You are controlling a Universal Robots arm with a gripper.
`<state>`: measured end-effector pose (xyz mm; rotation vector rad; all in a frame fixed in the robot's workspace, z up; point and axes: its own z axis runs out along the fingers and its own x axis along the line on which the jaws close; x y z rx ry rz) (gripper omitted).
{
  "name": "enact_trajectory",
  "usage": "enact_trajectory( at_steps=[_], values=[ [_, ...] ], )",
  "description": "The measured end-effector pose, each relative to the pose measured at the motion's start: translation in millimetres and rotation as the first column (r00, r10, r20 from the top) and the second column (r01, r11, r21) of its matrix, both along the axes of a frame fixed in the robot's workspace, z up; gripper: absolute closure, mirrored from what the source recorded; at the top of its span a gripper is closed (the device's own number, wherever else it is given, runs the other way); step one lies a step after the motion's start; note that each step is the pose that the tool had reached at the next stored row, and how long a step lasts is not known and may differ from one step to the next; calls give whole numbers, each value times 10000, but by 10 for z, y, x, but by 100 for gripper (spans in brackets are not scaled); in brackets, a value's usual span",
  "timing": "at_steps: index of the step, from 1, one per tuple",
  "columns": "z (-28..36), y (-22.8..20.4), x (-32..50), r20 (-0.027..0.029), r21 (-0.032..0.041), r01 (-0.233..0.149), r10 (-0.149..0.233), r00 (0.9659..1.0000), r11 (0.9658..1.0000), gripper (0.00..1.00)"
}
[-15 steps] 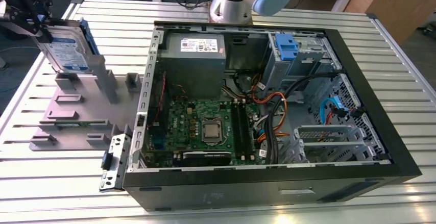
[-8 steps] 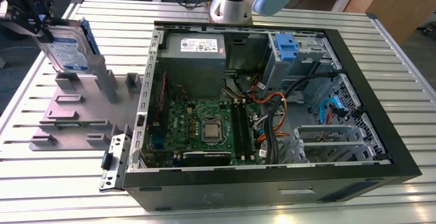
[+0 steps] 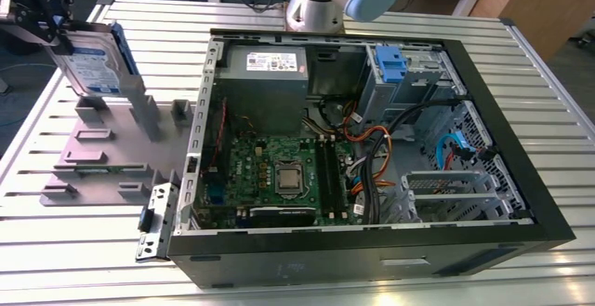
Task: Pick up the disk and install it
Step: 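Pick up the disk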
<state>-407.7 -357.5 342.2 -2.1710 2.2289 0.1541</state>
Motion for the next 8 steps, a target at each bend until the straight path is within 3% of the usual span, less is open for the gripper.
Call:
enact_trajectory(
  at_steps=[8],
  values=[
    [50, 0, 0, 1, 8, 0, 0, 10000, 10000, 63]
  ],
)
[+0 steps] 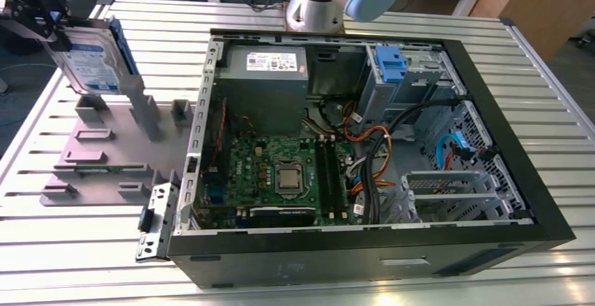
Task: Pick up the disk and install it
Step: 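Pick up the disk, then insert the disk into the insertion slot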
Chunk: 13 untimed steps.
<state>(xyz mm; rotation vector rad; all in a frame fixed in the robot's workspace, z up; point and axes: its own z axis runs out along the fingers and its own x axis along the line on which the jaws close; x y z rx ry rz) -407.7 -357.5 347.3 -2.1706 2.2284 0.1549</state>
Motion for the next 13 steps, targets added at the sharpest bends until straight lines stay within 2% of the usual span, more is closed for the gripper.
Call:
enact_trajectory(
  at_steps=[13],
  values=[
    [33, 0, 0, -4, 4, 0, 0, 10000, 10000, 63]
  ],
)
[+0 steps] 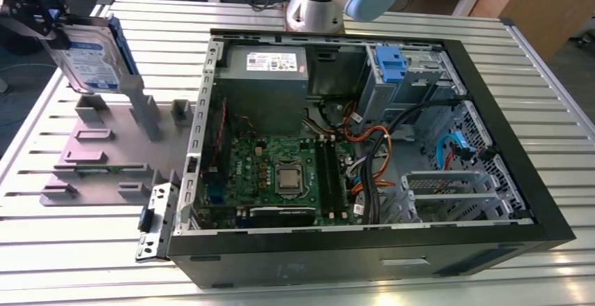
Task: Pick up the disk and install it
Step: 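Insert the disk into the insertion slot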
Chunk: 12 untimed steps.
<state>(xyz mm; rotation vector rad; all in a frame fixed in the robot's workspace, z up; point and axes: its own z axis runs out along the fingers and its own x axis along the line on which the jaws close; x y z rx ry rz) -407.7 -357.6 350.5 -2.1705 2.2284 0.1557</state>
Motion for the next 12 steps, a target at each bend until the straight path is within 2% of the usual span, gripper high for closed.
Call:
enact_trajectory(
  at_steps=[12],
  values=[
    [84, 0, 0, 2, 2, 0, 0, 10000, 10000, 63]
  ],
)
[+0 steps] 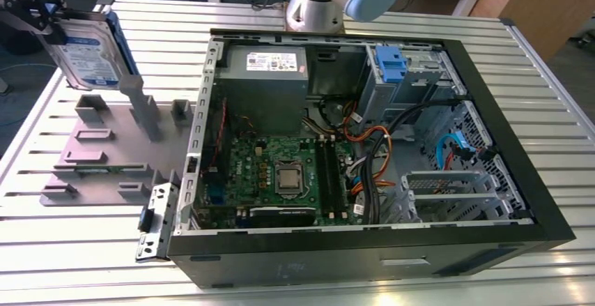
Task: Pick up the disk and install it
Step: 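Insert the disk into the insertion slot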
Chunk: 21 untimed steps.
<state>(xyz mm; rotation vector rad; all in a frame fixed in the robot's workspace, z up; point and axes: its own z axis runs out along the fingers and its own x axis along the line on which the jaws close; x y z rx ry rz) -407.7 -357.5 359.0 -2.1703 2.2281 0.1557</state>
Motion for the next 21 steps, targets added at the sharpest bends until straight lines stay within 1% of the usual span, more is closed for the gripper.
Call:
enact_trajectory(
  at_steps=[7, 12, 14, 21],
  values=[
    [44, 0, 0, 1, 4, 0, 0, 10000, 10000, 63],
    [56, 0, 0, 2, 5, 0, 0, 10000, 10000, 63],
    [81, 0, 0, 2, 4, 0, 0, 10000, 10000, 63],
    [98, 0, 0, 1, 4, 0, 0, 10000, 10000, 63]
  ],
)
